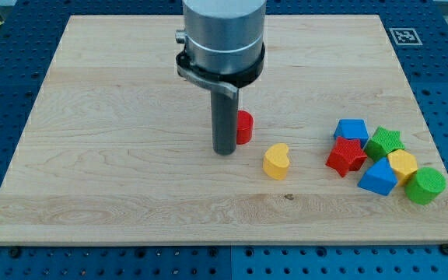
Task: Separate the blue cube from red star
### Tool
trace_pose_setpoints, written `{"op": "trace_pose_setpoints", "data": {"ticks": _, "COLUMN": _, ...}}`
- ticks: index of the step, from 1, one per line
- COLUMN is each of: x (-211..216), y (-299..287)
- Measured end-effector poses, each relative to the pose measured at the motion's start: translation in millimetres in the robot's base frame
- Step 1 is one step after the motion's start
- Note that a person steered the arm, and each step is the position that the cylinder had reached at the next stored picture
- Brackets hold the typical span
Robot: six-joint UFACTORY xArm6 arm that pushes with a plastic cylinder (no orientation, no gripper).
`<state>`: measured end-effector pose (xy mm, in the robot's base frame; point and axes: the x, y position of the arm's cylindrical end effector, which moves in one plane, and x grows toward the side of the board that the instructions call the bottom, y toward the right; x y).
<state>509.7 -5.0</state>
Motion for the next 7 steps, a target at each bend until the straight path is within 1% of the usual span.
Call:
{"op": "trace_pose_setpoints", "data": {"ticks": 1, "x": 53.0, "y": 1.6}}
{"op": "trace_pose_setpoints", "data": {"ticks": 2, "x": 79.9, "y": 50.5}}
{"op": "trace_pose_setpoints", "data": {"ticks": 3, "x": 102.4, "y": 136.4}}
{"op": "trace_pose_setpoints", "data": {"ticks": 4, "x": 108.0, "y": 199.7}}
{"op": "trace_pose_setpoints", "data": {"ticks": 5, "x": 107.8, "y": 277.5}}
{"op": "trace_pose_setpoints", "data": {"ticks": 6, "x": 107.8, "y": 279.4}}
{"op": "trace_pose_setpoints", "data": {"ticks": 7, "x": 88.3, "y": 266.4}}
